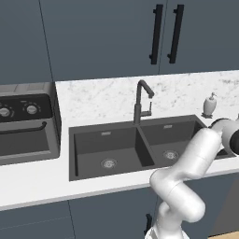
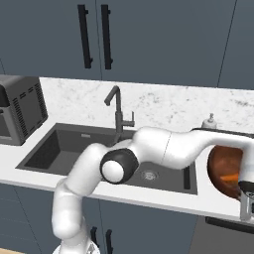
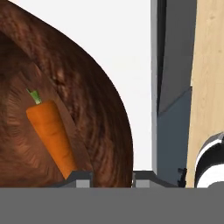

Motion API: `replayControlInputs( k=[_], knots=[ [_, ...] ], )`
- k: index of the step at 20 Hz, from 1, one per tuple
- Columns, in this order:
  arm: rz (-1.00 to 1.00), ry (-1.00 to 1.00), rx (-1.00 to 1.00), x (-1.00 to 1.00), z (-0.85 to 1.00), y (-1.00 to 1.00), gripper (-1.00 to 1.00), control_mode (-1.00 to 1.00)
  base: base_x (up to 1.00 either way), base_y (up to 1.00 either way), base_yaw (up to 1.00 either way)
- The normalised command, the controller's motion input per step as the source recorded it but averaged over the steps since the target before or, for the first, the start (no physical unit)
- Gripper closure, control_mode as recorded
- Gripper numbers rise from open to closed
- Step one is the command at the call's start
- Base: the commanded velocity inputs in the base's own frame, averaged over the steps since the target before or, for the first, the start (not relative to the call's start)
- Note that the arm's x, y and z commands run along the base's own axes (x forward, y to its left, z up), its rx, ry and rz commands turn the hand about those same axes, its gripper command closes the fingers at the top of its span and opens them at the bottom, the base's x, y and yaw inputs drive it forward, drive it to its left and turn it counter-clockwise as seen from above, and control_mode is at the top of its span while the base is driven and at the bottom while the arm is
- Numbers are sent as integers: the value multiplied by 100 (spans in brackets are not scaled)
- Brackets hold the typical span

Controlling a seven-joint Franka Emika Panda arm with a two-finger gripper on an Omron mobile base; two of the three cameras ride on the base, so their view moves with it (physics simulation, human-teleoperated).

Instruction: Pick the carrot from the sink and place it in the bowl. Then pick the bowl and place it in the microwave. Then close the microwave door and press the start button.

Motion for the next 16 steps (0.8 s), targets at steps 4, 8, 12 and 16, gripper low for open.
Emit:
replayControlInputs(
  k=[4, 8, 12, 16],
  knots=[
    [0, -15, -23, -53, 50, 98, 100, -100, 0, 0, 0],
    [0, -2, -27, -21, 34, 100, 100, -100, 0, 0, 0],
    [0, 0, -30, 0, 37, 99, 100, -100, 0, 0, 0],
    [0, -3, -27, 0, 30, 72, 100, -100, 0, 0, 0]
  ],
)
